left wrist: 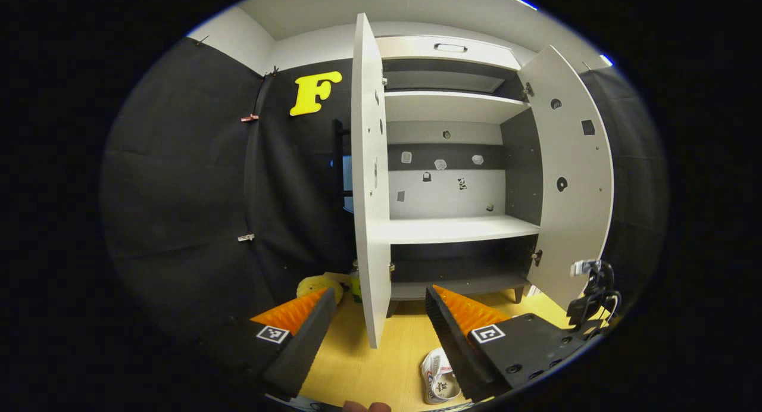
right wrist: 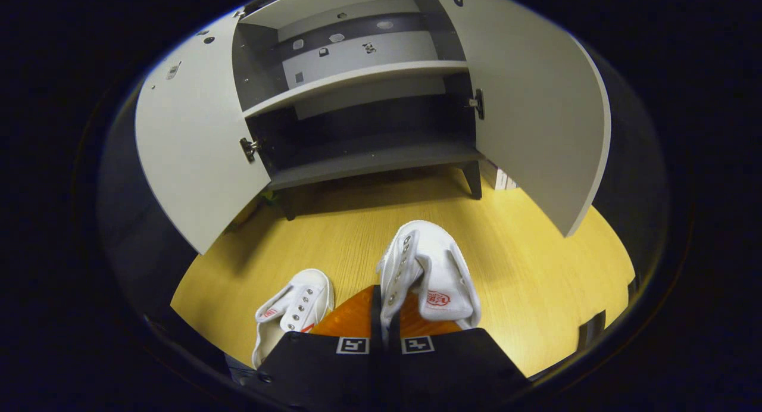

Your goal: Grab one shoe with the right hand and put it into the shoe cabinet, grab the other shoe with the left hand and put it into the shoe cabinet; then close the right door with the right hand and the left door with the left hand.

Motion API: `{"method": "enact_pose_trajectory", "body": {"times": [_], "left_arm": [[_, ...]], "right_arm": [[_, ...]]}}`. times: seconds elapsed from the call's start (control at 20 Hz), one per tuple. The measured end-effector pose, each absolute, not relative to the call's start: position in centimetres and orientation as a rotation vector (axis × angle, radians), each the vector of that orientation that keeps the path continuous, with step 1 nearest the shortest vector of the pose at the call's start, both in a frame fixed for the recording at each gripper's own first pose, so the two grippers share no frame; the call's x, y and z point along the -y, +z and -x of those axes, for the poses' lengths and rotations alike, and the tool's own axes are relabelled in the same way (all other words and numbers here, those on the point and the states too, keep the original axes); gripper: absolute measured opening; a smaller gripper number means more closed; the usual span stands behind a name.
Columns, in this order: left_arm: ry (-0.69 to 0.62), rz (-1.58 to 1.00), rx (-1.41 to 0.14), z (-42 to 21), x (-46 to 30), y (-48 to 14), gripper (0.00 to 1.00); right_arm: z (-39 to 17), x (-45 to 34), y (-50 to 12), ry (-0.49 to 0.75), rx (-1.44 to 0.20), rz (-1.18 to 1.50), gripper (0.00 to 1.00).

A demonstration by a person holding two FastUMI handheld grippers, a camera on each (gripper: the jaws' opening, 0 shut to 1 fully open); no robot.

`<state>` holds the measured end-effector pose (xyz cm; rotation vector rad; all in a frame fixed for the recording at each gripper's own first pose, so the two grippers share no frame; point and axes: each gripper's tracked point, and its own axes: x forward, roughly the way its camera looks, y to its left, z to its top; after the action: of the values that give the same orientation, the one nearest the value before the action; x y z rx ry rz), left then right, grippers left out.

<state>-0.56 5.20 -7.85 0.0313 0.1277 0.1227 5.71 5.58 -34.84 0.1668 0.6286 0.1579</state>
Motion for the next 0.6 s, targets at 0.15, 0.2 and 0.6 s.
{"method": "enact_pose_trajectory", "body": {"times": [0.15, 0.2, 0.6], "left_arm": [[0.104, -0.030, -0.130, 0.4, -4.4, -8.0, 0.94], [0.101, -0.033, -0.133, 0.3, -4.3, -8.0, 0.94], [0.066, -0.023, -0.132, -0.4, -2.9, -7.9, 0.94]], "right_arm": [[-6.4, -5.3, -28.9, 0.163, -0.583, -0.170, 0.05], [-6.8, -5.2, -27.0, 0.158, -0.565, -0.173, 0.05], [-12.7, -6.2, -14.3, 0.162, -0.454, -0.191, 0.05]]}}
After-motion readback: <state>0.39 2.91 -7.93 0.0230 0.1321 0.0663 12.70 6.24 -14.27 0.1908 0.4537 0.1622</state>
